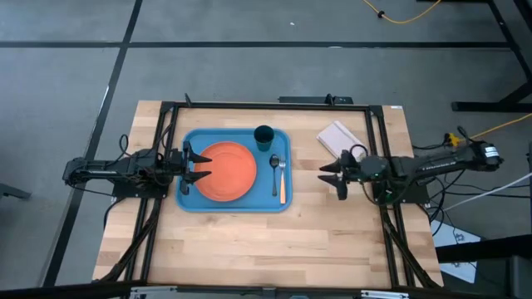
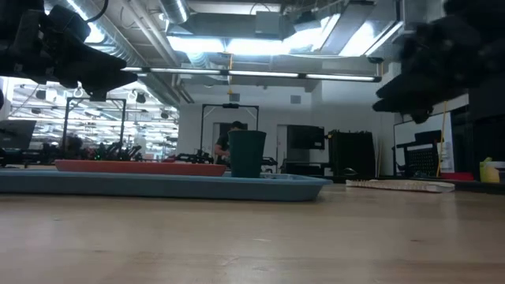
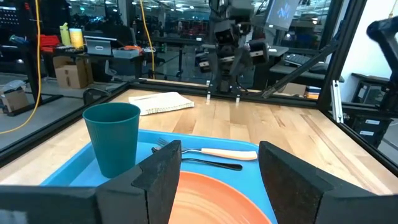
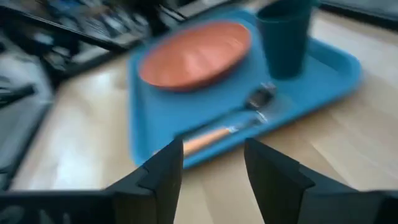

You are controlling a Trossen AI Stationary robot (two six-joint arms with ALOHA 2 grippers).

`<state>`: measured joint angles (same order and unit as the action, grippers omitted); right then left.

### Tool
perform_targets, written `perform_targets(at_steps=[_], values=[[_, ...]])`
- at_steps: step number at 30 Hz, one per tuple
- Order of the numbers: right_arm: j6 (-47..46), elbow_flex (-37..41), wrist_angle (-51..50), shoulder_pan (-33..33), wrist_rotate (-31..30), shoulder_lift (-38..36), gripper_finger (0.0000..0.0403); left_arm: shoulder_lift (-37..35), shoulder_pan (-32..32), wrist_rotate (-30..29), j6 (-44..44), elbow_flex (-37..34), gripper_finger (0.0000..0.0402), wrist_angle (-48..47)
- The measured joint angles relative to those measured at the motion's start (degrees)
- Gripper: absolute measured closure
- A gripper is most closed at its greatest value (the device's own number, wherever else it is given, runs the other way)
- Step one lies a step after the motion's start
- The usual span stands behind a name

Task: Pick and place plate/cup/fork/spoon on tray
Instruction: Return to Home Position

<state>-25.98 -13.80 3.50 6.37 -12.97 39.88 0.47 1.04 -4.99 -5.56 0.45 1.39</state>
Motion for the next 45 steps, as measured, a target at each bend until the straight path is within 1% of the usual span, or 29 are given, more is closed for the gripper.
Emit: perform_targets(at_steps=[2,4,6,8,13,17,28,31,34,45], values=[[2.7,5.4,7.7,0.3,2.8,-3.5,0.0227,0.0,0.0,0.0,0.0,0.0,0.0194,0.0],[4.9,9.1,12.6,0.6,6.1,-6.3,0.0227,0.0,0.0,0.0,0.0,0.0,0.0194,0.0],[6.8,11.6,14.6,1.1,7.8,-8.6,0.0227,0.0,0.0,0.0,0.0,0.0,0.0194,0.0],[8.7,13.3,15.8,1.8,8.1,-10.6,0.0227,0.0,0.0,0.0,0.0,0.0,0.0194,0.0],[14.8,13.4,14.7,4.0,8.6,-15.6,0.0227,0.0,0.0,0.0,0.0,0.0,0.0194,0.0],[18.8,13.4,13.4,5.5,11.4,-20.9,0.0227,0.0,0.0,0.0,0.0,0.0,0.0194,0.0],[17.7,13.4,-2.3,6.0,11.7,-34.3,0.0227,0.0,0.0,0.0,0.0,0.0,0.0194,0.0],[19.2,13.4,-2.4,5.9,13.8,-37.2,0.0227,0.0,0.0,0.0,0.0,0.0,0.0194,0.0],[20.4,13.4,-2.3,5.9,14.1,-39.9,0.0227,0.0,0.0,0.0,0.0,0.0,0.0194,0.0],[20.3,13.3,-2.4,5.9,14.1,-39.8,0.0227,0.0,0.0,0.0,0.0,0.0,0.0194,0.0]])
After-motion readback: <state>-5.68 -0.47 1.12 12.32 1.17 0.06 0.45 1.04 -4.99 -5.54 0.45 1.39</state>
